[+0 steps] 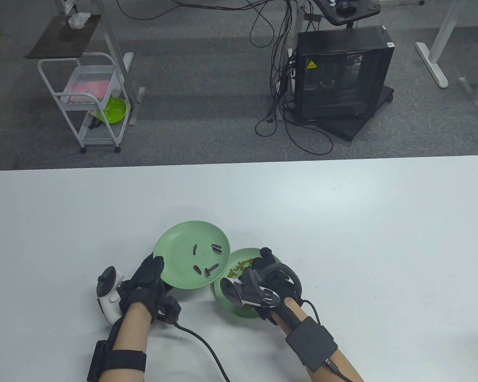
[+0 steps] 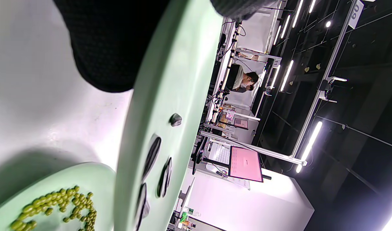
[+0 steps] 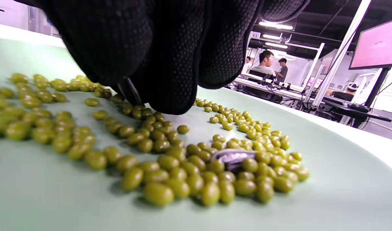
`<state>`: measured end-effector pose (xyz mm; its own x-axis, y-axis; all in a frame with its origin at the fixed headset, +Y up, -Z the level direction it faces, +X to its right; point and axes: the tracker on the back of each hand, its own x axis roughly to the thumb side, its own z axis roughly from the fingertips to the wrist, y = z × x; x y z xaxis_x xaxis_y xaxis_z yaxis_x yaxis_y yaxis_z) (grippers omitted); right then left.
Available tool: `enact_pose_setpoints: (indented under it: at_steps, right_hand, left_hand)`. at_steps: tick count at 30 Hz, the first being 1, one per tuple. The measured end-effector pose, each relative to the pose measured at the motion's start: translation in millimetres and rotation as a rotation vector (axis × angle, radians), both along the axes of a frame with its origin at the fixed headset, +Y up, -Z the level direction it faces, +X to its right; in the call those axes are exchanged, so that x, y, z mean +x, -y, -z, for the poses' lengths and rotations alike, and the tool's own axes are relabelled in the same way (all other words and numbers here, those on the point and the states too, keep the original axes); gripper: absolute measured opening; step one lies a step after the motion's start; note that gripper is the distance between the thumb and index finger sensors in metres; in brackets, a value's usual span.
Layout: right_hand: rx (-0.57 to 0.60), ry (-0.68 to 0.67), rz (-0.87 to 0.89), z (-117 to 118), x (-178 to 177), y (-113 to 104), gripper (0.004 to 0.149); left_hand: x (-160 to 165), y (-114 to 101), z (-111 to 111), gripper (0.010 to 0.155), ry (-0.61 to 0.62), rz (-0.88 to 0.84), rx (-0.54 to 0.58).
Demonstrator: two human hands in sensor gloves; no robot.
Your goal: Pick sunflower seeds with hand pinch into plate
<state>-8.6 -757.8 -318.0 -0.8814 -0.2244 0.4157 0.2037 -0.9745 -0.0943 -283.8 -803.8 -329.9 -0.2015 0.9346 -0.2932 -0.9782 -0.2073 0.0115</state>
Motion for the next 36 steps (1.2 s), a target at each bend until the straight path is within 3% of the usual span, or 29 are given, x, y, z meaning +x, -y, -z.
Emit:
enact_pose_setpoints:
  at_steps: [14,36]
  right_hand:
    - [0.045,0.02,0.084,0,7,-10,0.038]
    - [0.155,0.046,0.236,-3,23,-43,0.038]
  left_hand:
    - [3,1,0,0.066,0.008,0.003,-0.002]
    - [8,3,1,0.066,0.029,0.011,-0.009]
